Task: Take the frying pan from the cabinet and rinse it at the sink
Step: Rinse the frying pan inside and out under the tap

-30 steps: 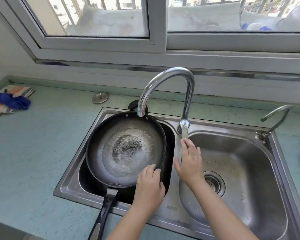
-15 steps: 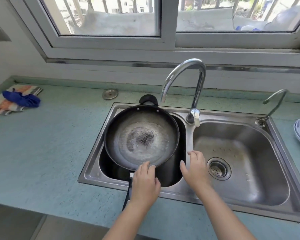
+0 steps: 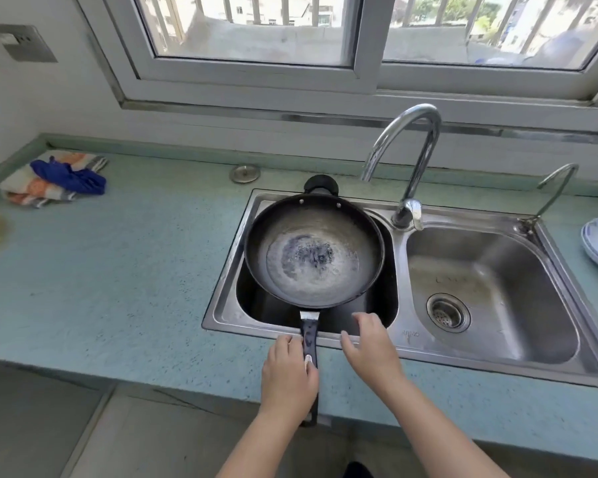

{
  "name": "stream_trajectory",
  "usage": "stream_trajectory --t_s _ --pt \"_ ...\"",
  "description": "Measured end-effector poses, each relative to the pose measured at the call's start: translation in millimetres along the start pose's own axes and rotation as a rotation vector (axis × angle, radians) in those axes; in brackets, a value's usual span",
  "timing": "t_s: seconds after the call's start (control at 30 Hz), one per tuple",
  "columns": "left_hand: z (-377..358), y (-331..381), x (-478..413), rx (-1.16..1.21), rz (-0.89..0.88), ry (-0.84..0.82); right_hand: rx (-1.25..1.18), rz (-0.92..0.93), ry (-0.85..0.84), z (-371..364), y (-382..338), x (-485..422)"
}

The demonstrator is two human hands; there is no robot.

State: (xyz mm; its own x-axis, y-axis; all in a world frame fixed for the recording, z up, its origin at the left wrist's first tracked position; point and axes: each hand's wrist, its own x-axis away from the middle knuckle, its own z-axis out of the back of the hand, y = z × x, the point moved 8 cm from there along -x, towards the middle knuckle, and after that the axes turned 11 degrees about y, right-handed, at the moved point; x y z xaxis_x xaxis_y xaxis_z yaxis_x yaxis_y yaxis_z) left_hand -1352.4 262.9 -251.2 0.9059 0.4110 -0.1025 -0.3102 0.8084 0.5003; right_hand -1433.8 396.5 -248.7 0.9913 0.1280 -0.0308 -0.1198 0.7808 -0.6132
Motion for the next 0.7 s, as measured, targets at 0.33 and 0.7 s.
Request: stream_trajectory --t_s 0.33,0.7 --pt "-6.4 -16.6 29.8 0.264 0.183 -0.136 -0.036 -0.1 -0.194 -40.9 -24.6 34.7" --pt "-30.5 -26.8 33.7 0.578 0.488 -0.248 -0.228 -0.395 -0.291 -58.8 -16.2 32.6"
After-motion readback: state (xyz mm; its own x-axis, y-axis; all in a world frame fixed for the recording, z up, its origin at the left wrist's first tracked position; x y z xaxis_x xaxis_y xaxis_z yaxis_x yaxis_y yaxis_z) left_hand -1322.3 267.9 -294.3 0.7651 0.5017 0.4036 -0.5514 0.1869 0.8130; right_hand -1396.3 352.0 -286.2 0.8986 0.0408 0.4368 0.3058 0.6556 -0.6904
